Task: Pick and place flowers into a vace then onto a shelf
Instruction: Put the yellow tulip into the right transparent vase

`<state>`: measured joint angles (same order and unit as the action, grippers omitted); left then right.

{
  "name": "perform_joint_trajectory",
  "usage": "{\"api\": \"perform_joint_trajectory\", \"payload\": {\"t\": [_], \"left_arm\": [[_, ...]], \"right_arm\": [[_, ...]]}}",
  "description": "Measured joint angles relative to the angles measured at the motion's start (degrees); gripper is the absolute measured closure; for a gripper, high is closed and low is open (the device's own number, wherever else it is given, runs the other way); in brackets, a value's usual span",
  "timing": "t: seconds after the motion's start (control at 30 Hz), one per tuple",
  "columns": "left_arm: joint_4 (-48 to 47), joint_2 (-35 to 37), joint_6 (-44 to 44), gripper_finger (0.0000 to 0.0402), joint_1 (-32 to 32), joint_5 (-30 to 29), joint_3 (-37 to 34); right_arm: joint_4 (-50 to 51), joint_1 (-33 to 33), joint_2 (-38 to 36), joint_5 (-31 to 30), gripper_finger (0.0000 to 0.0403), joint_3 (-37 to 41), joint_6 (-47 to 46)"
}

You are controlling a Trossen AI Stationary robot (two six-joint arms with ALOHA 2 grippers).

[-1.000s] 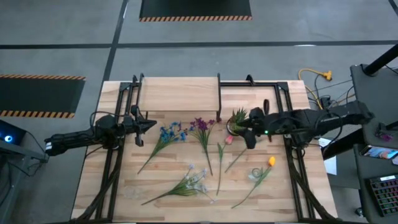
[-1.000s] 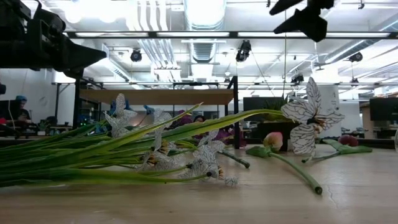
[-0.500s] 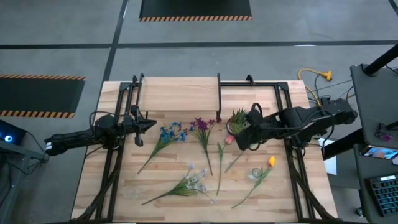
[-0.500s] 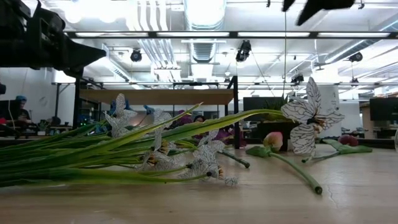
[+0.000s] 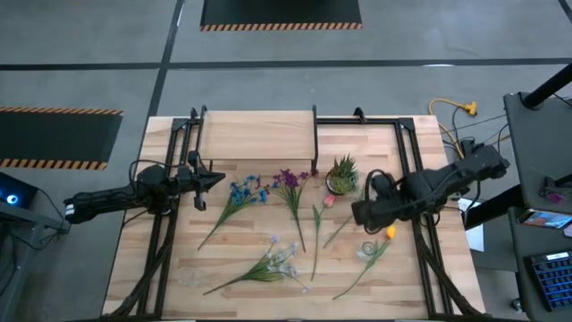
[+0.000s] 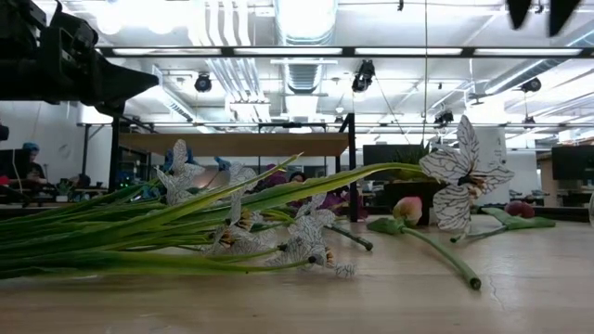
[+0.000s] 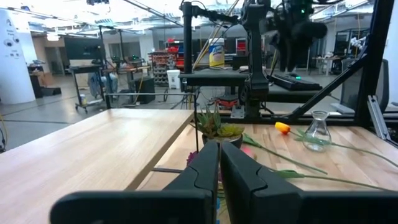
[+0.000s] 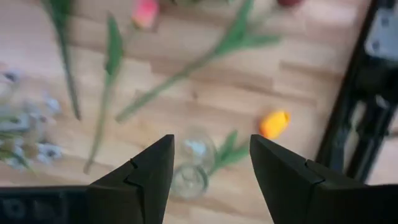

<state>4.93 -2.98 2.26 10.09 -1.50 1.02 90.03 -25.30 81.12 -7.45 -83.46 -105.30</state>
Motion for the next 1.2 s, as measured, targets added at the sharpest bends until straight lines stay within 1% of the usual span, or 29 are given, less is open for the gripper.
{"api": "perform_joint_trajectory", "payload": {"t": [0.13,0.3,0.43,0.73,0.93,1.0,1.2], "left_arm": [[0.0,0.0,0.0,0.0402,0.0,0.0,0.0],[0.0,0.0,0.0,0.0402,0.0,0.0,0.0],[-0.01,0.0,0.0,0.0402,0.0,0.0,-0.07],[-0.14,0.0,-0.02,0.0402,0.0,0.01,-0.42],[-0.46,0.02,-0.01,0.0402,0.01,0.0,-0.39],[-0.46,0.0,-0.02,0.0402,0.0,0.0,-0.4],[-1.03,0.0,-0.02,0.0402,0.0,0.0,-0.44]], "right_arm": [[0.03,-3.03,-0.28,4.18,0.0216,2.41,-5.88],[0.01,-6.86,-0.28,6.1,0.0229,5.28,-10.25],[0.01,-9.58,-0.28,6.27,0.0231,8.07,-11.89],[-0.04,-14.01,-0.28,6.65,0.0232,15.9,-23.53],[-0.19,-15.63,-0.28,6.82,0.0232,21.0,-30.4],[-0.76,-15.61,-0.28,7.69,0.0232,22.64,-31.08],[-6.35,-15.58,-0.34,7.06,0.023,28.07,-31.1]]}}
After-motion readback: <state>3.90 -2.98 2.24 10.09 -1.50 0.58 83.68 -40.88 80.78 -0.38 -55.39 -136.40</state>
